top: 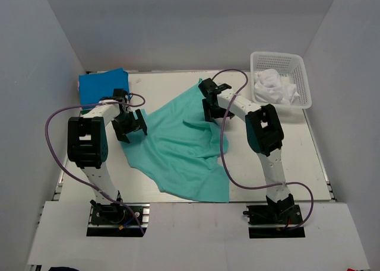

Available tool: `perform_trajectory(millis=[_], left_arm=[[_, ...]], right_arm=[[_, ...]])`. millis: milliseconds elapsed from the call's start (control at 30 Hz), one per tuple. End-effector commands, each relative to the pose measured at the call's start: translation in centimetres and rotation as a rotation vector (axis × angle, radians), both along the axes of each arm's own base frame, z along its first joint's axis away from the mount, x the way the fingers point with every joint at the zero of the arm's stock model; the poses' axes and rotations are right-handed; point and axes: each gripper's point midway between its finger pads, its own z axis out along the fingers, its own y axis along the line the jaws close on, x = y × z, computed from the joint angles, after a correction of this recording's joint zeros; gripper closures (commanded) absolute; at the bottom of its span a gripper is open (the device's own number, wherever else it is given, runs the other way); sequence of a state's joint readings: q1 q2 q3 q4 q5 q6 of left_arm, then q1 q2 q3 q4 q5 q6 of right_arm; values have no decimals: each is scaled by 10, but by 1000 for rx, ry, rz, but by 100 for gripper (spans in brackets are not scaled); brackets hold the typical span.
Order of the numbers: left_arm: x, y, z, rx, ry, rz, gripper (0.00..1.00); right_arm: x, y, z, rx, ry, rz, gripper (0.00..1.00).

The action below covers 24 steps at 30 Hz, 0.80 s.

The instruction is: Fold and stack the t-shirts

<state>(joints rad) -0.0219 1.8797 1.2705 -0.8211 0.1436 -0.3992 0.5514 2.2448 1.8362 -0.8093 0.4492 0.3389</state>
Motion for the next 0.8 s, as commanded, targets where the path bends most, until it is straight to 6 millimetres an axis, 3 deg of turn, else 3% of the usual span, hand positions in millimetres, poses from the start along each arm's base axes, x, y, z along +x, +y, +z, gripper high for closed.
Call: perform_trajectory(millis=[0,100,267,333,400,433,533,567,633,767], left_arm=[[7,6,8,48,-21,24,0],[3,15,1,61,2,45,0],[-1,21,-8,91,31,70,0],[-6,21,-13,92,51,69,0],[-6,22,-14,103,50,71,0],[-10,24,-17,114,73,71,0],[-13,27,-17,129,83,73,0],[-14,28,-21,138,93,73,0],[-13,30,-19,147,96,74,0],[-7,28,-15,136,78,74,0]], right_arm=[[4,-20,9,-90,-34,-81,10],[-11,-39,-4,-117,0,-152,10],[-26,-79,9,-131,-20,-266,10],[-47,-89,-6,-134,39,-270,10],[-48,-89,-1,-79,17,-275,10],[-64,-99,-13,-95,57,-294,10],[-93,-118,-23,-101,121,-369,10],[-95,-122,-21,-89,120,-389,10],[-118,-141,-26,-90,159,-485,10],[-160,-170,-16,-74,200,-668,10]])
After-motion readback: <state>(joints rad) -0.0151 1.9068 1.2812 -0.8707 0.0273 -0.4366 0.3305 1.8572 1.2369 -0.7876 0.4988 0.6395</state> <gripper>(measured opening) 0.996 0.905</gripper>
